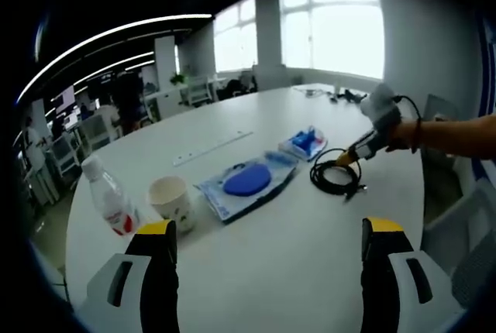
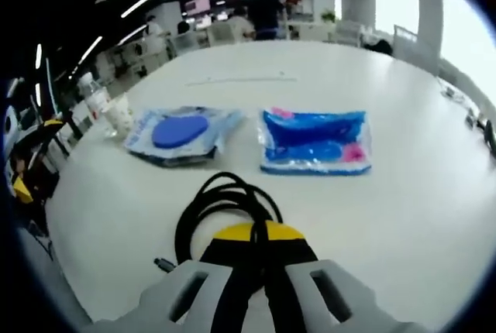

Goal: Arrange the tabletop items into an orderly group along one side of the table until the central work area is clear of visible clutter.

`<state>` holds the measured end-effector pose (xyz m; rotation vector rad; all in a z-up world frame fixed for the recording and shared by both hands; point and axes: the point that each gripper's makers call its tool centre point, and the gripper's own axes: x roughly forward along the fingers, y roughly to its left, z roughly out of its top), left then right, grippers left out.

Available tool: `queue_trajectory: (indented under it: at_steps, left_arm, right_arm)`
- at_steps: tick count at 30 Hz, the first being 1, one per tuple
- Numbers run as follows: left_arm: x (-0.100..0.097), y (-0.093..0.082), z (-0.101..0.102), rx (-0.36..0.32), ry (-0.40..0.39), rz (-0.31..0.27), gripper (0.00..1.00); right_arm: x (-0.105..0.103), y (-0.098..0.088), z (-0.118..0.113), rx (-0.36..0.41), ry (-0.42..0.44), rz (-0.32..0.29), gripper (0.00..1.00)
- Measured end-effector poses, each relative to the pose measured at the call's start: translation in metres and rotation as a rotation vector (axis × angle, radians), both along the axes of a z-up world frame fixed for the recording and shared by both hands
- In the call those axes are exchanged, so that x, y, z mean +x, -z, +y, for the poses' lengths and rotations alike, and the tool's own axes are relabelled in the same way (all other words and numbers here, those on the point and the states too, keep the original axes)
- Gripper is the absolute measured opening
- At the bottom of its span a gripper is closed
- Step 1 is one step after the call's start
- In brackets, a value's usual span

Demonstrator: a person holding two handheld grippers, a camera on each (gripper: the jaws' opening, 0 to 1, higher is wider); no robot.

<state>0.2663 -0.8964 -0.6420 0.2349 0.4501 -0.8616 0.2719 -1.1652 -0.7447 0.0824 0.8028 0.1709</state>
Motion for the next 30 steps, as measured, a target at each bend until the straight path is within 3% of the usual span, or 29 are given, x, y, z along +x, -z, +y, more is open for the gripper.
queue_trajectory:
  at_steps: [8, 14, 20, 30]
  left_arm:
    - [0.001, -0.002, 0.002, -0.003, -0.001, -0.010, 0.99]
    - [0.001, -0.001, 0.003, -0.001, -0.007, -0.008, 0.99]
    - [0.001, 0.000, 0.005, 0.003, -0.011, -0.005, 0.98]
    - [0.002, 0.000, 0.007, 0.003, -0.018, -0.006, 0.98]
  right_arm:
    - [-0.005, -0.015, 0.010, 0.046, -0.009, -0.022, 0.00]
    - [-0.007, -0.042, 0.023, 0.169, 0.021, -0.066, 0.00]
    - [-0.005, -0.061, 0.034, 0.189, -0.003, -0.083, 0.00]
    - [-0.002, -0.073, 0.047, 0.225, -0.051, -0.084, 0.00]
